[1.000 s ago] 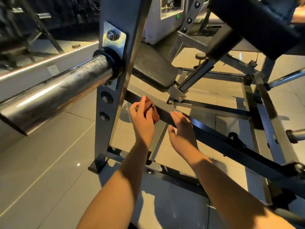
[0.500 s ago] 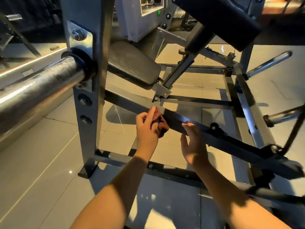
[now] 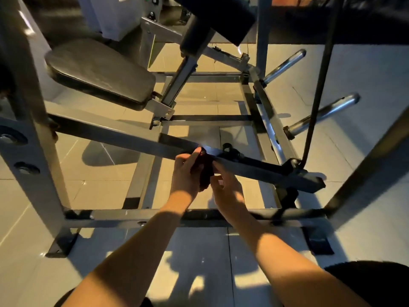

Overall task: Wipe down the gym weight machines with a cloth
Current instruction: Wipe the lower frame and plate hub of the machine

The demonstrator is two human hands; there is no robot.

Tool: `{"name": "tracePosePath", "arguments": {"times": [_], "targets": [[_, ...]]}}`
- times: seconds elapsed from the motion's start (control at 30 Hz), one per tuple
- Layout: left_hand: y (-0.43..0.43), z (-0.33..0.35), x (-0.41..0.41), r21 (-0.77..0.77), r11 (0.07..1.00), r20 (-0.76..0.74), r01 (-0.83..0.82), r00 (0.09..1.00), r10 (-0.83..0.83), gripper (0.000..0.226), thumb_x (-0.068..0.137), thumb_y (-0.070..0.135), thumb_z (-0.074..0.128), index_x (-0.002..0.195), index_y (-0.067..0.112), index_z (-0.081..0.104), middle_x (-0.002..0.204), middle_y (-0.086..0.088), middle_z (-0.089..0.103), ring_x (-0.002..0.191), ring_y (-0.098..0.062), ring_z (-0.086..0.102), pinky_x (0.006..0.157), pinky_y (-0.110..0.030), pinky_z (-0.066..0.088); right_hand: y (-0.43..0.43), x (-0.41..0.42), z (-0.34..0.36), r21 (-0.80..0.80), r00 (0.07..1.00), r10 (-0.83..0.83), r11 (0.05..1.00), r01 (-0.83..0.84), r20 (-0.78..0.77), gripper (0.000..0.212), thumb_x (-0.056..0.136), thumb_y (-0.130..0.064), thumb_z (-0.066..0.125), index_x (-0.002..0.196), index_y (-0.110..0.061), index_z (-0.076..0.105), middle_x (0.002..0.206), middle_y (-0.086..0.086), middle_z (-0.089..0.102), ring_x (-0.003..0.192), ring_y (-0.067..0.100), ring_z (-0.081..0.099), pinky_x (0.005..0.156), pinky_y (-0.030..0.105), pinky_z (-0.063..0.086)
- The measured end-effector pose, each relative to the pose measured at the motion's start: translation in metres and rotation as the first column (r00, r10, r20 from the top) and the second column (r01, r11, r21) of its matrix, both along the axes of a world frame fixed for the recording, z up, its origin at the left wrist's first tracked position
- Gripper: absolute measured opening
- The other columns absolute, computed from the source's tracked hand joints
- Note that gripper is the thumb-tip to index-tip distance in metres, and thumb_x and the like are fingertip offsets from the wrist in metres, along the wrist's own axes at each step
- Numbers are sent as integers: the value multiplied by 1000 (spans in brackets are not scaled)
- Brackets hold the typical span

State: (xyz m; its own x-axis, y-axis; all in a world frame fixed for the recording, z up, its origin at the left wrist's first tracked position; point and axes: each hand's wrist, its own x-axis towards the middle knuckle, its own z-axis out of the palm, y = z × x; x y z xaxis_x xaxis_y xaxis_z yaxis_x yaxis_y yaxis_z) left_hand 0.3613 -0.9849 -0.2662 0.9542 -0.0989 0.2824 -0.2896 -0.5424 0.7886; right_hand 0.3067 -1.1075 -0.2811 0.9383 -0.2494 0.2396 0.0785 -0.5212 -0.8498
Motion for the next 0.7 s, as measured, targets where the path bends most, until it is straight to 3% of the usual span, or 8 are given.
{"name": "tracePosePath", "arguments": {"times": [0.1, 0.2, 0.27, 0.33, 0.43, 0.53, 0.63, 0.7], "targets": [[8, 7, -14, -207, 975, -118, -83, 991, 59, 44, 99, 10, 59, 142, 20, 55, 127, 0, 46, 121, -17, 51, 86, -2, 42, 19, -1, 3, -29, 997, 43, 999, -41, 60, 46, 99, -22, 53, 145, -24, 49, 130, 2, 58, 112, 6, 53, 96, 24, 46], [17, 6, -34, -473, 877, -239, -86, 970, -33, 37, 103, 6, 51, 134, 24, 59, 126, 3, 62, 118, -8, 59, 105, -28, 49, 34, -1, -3, -101, 981, 146, 986, -133, 127, 54, 96, -17, 62, 148, -20, 48, 133, 10, 57, 121, 21, 53, 103, 34, 47], [19, 8, -45, -594, 787, -363, -168, 929, -75, 36, 104, 8, 46, 135, 21, 58, 129, -2, 63, 120, -15, 59, 109, -42, 47, 39, -4, -8, -147, 974, 176, 977, -155, 142, 59, 95, -14, 67, 150, -18, 46, 135, 13, 57, 121, 26, 53, 105, 36, 47], [20, 9, -53, -600, 766, -443, -232, 893, -76, 36, 107, 12, 43, 140, 19, 55, 134, -5, 61, 123, -20, 57, 110, -46, 46, 41, -6, -12, -198, 977, 159, 971, -130, 139, 61, 94, -13, 69, 150, -20, 46, 133, 14, 57, 118, 31, 52, 100, 37, 48], [23, 8, -60, -545, 808, -455, -224, 889, -60, 34, 109, 20, 41, 140, 21, 53, 134, -3, 60, 123, -18, 57, 110, -38, 45, 41, -5, -13, -223, 979, 140, 969, -106, 145, 53, 94, -11, 68, 144, -19, 54, 128, 13, 57, 114, 30, 53, 98, 41, 52], [29, 10, -50, -403, 876, -439, -266, 896, 70, 39, 108, 35, 41, 142, 18, 53, 129, -5, 63, 109, -10, 60, 95, -25, 45, 37, 11, -5, -252, 959, 126, 966, -60, 253, 46, 95, -14, 68, 140, -15, 59, 121, 13, 57, 110, 27, 55, 95, 39, 54], [33, 3, -38, -285, 934, -235, -215, 960, 149, 39, 108, 31, 42, 141, 14, 52, 134, -7, 59, 120, -17, 56, 101, -25, 40, 36, 33, 15, -297, 930, 87, 954, 25, 356, 48, 93, -11, 69, 140, -14, 59, 121, 13, 56, 111, 28, 52, 95, 32, 49], [28, -7, -33, -238, 956, -145, -172, 979, 141, 34, 109, 25, 41, 137, 10, 53, 130, -12, 58, 123, -25, 55, 101, -26, 40, 39, 48, 23, -368, 944, 139, 929, -21, 298, 50, 93, -11, 69, 141, -17, 57, 120, 12, 54, 115, 29, 51, 93, 37, 53]]}}
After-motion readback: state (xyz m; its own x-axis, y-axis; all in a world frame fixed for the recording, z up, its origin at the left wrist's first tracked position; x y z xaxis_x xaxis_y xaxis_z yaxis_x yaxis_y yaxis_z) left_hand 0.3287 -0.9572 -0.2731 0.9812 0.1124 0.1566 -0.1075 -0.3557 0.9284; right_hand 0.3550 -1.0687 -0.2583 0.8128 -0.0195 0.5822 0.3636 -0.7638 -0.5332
